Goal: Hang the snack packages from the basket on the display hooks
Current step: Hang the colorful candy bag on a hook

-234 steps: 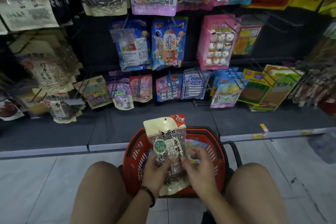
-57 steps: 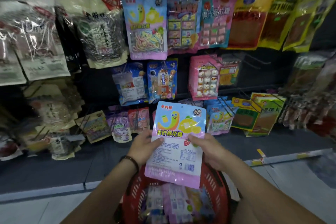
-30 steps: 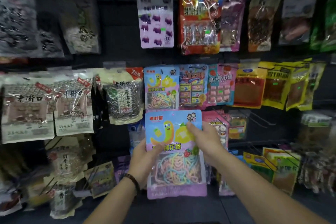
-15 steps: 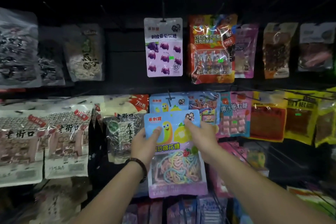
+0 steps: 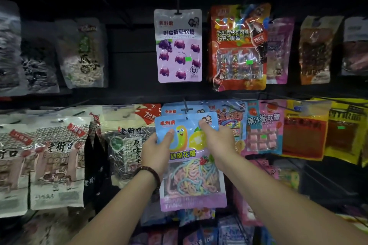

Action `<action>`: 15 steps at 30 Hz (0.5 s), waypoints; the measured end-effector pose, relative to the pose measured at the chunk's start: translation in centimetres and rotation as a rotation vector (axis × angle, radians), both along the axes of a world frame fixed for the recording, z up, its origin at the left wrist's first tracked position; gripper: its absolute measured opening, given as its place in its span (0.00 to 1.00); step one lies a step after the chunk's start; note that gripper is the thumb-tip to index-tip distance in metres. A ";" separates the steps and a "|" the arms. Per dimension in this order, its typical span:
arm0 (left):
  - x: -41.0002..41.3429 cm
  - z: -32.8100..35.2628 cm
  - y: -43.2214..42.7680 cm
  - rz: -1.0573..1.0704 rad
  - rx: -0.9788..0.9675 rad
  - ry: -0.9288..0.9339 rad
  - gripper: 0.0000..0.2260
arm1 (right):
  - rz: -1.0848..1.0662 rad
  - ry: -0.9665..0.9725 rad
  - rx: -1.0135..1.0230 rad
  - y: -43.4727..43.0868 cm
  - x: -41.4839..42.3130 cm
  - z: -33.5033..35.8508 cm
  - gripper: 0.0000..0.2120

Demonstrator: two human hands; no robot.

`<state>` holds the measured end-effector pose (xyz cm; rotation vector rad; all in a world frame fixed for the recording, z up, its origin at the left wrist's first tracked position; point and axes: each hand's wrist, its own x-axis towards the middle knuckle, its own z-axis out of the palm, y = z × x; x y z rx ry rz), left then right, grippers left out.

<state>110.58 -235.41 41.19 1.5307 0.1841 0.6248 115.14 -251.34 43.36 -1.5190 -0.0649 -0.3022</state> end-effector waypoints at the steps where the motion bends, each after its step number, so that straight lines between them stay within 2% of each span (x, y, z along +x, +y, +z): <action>1: 0.2 0.1 0.1 0.009 0.014 -0.006 0.11 | -0.005 -0.007 0.008 0.0 0.1 0.0 0.20; 5: 0.3 1.0 -0.3 0.065 0.061 -0.013 0.13 | -0.030 -0.010 0.006 0.1 0.8 -0.1 0.16; 9: 1.6 0.8 0.2 0.071 0.067 0.042 0.14 | -0.001 0.068 -0.010 0.4 2.4 -0.6 0.22; 12: 3.4 1.3 0.4 0.100 0.091 0.088 0.15 | -0.048 0.077 -0.172 0.5 4.0 0.1 0.23; 15: 5.6 2.1 0.2 0.131 0.124 0.181 0.26 | -0.088 0.098 -0.420 0.4 5.6 0.8 0.31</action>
